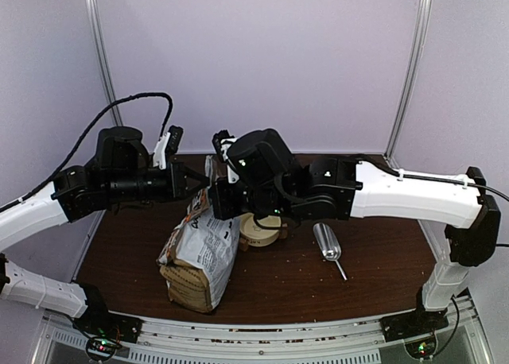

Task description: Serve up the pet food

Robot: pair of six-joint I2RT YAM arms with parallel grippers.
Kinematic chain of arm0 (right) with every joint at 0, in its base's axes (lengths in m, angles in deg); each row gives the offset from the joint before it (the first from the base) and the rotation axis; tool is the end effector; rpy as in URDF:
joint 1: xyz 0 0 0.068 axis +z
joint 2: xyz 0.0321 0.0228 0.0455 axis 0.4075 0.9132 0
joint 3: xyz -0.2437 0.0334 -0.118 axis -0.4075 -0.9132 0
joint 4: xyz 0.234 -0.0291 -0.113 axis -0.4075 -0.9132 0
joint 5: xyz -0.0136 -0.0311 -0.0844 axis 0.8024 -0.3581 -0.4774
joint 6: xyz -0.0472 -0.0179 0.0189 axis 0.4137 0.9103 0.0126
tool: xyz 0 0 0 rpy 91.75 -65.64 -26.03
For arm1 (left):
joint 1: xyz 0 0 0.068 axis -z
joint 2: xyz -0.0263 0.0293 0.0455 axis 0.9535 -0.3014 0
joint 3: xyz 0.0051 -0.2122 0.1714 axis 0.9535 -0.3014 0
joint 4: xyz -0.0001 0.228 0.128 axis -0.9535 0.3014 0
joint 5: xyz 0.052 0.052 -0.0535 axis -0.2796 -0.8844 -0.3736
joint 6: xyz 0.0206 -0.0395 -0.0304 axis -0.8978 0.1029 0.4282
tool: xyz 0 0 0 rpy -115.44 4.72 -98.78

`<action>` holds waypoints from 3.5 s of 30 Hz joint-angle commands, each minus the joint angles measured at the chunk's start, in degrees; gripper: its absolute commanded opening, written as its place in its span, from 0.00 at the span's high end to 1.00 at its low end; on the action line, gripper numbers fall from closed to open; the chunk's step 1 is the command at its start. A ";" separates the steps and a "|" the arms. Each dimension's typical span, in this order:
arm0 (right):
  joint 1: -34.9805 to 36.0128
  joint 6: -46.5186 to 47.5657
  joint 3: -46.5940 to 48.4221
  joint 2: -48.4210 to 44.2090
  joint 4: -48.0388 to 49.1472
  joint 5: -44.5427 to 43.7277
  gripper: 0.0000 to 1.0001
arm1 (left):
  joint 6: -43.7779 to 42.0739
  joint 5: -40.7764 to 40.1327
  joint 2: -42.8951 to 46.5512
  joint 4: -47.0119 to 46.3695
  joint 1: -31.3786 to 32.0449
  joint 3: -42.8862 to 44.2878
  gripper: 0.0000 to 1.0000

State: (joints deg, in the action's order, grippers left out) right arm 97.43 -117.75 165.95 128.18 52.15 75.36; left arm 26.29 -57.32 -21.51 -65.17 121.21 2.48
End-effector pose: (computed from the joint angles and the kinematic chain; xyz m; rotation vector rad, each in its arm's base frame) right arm 0.1272 0.3963 0.3690 -0.6220 2.0846 0.8647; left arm 0.1590 -0.1862 0.3559 0.1265 2.1383 -1.1260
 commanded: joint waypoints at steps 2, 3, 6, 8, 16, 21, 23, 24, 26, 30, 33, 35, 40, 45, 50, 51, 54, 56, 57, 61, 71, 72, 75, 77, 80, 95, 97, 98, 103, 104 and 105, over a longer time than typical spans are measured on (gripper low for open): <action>0.44 -0.82 1.70 0.93 -6.15 -3.21 1.00 | -1.37 -6.34 0.59 2.74 -1.20 1.11 1.00; 0.40 -0.94 1.85 1.13 -6.51 -3.41 1.00 | -1.37 -6.60 0.68 2.79 -1.20 1.13 1.00; 0.42 -1.16 2.40 1.46 -7.55 -4.29 1.00 | -1.42 -6.84 0.82 2.75 -1.32 1.12 1.00; 0.44 -1.37 2.85 1.81 -8.16 -4.70 1.00 | -1.38 -6.91 0.86 2.79 -1.44 1.10 1.00; 0.40 -1.91 3.36 2.25 -9.36 -5.28 1.00 | -1.26 -7.26 0.84 3.18 -1.86 1.16 1.00; 0.31 -2.31 3.32 2.18 -9.92 -5.49 1.00 | -1.03 -7.39 0.82 3.37 -2.13 0.95 1.00; 0.31 -2.37 3.36 2.22 -10.08 -5.56 1.00 | -1.02 -7.39 0.74 3.53 -2.21 0.98 1.00; 0.28 -2.45 3.37 2.20 -10.18 -5.61 1.00 | -1.02 -7.51 0.75 3.66 -2.25 1.00 1.00; 0.23 -2.52 3.37 2.25 -10.34 -5.71 1.00 | -0.95 -7.57 0.67 3.97 -2.36 0.95 1.00; 0.16 -2.70 3.37 2.18 -10.51 -5.89 1.00 | -0.66 -7.62 0.56 4.04 -2.65 0.78 1.00; 0.03 -2.95 3.36 2.19 -10.80 -5.90 1.00 | -0.54 -7.62 0.57 4.11 -2.83 0.64 1.00; 0.00 -3.14 3.36 2.14 -10.98 -5.87 1.00 | -0.50 -7.59 0.53 4.11 -3.00 0.53 1.00; -0.08 -3.41 3.32 1.98 -11.20 -5.89 1.00 | -0.31 -7.44 0.66 3.94 -3.31 0.24 1.00; -0.17 -3.65 3.30 1.97 -11.35 -5.74 1.00 | -0.15 -7.22 1.08 3.81 -3.56 -0.37 1.00; -0.26 -3.75 3.36 1.99 -11.23 -5.44 1.00 | -0.13 -7.13 1.34 3.67 -3.75 -0.49 1.00; -0.26 -3.77 3.37 1.99 -11.31 -5.43 1.00 | -0.14 -7.07 1.27 3.67 -3.75 -0.52 1.00; -0.28 -3.80 3.35 2.00 -11.18 -5.28 1.00 | -0.19 -7.01 1.34 3.47 -3.75 -0.53 1.00; -0.34 -3.81 3.31 1.84 -10.97 -4.97 1.00 | -0.69 -6.15 1.54 2.19 -3.75 -0.91 1.00; -0.28 -3.70 3.14 1.72 -10.65 -4.60 1.00 | -1.27 -4.93 1.84 0.74 -3.75 -1.30 1.00; -0.30 -2.86 1.14 0.65 -6.88 -2.29 1.00 | -3.65 2.15 2.49 -4.83 -3.75 -1.66 0.81; -0.68 -2.44 -1.82 -1.18 -1.64 1.05 1.00 | -5.68 6.44 -0.35 -4.38 -3.71 -0.10 0.49; -0.74 -2.44 -1.82 -1.17 -1.69 1.04 1.00 | -5.70 6.63 -0.47 -4.37 -3.72 -0.11 0.49; -0.70 -2.45 -1.86 -1.16 -1.77 1.00 1.00 | -5.86 6.66 -0.67 -4.14 -3.75 -0.07 0.51; -0.74 -2.44 -1.90 -1.19 -1.69 1.01 1.00 | -5.86 6.19 -0.97 -3.46 -3.75 0.03 0.58; -0.74 -2.22 -1.82 -1.19 -1.56 1.11 1.00 | -5.61 5.28 -1.93 -1.29 -3.75 0.63 0.61; -0.70 -0.74 -2.28 -1.25 -0.58 1.69 1.00 | -4.12 7.00 -4.87 -0.61 -3.75 1.54 0.95; -0.72 -1.16 -2.19 -1.18 -1.47 0.90 1.00 | -3.99 5.77 -4.07 -0.68 -3.75 1.43 1.00; -0.72 -1.50 -1.98 -1.06 -2.24 0.28 1.00 | -3.96 4.92 -3.65 -0.52 -3.75 1.46 1.00; -0.85 -2.87 -1.09 -0.73 -5.37 -2.73 1.00 | -4.20 2.38 -1.96 0.47 -3.75 1.87 1.00; -0.87 -2.96 -1.15 -0.79 -5.60 -3.04 1.00 | -4.27 2.17 -1.77 0.76 -3.75 2.05 1.00; -0.93 -3.11 -1.19 -0.88 -5.80 -3.27 1.00 | -4.37 1.97 -1.70 1.10 -3.75 2.24 1.00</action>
State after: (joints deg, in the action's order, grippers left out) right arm 96.93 -119.83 164.81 128.11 51.60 75.73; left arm 22.64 -51.85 -25.29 -64.56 117.82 3.42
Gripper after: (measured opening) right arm 0.013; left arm 0.019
